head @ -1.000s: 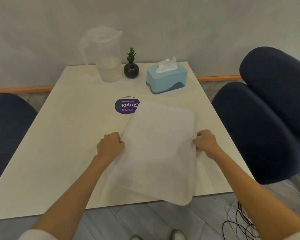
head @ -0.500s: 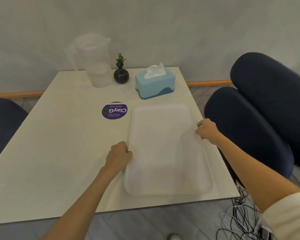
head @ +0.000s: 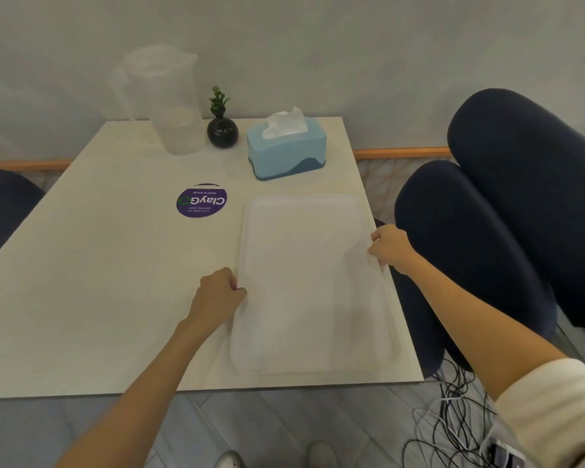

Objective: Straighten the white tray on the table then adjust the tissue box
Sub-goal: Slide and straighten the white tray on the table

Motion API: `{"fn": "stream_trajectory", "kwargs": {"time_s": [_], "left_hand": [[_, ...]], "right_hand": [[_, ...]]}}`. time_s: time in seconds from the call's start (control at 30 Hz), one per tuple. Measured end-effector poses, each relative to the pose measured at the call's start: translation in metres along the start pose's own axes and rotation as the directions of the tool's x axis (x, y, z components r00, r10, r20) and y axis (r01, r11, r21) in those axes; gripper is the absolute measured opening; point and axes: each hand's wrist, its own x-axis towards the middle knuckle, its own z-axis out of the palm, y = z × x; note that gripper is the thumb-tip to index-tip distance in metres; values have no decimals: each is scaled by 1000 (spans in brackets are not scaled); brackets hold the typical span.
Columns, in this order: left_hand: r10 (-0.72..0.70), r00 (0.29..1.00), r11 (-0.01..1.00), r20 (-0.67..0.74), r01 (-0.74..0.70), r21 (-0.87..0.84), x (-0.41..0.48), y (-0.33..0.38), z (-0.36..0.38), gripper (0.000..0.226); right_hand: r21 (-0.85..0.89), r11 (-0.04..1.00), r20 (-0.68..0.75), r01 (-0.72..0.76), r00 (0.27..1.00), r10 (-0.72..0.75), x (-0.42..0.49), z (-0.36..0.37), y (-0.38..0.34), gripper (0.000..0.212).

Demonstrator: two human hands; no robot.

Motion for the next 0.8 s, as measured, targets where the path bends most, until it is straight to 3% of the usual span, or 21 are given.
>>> {"fn": "stream_trajectory", "kwargs": {"time_s": [0.8], "left_hand": [[-3,1000,999,10,3,-43,-21,9,6,5]], "right_hand": [[16,999,75,29,997,-30,-10,-14,12,17]]}}
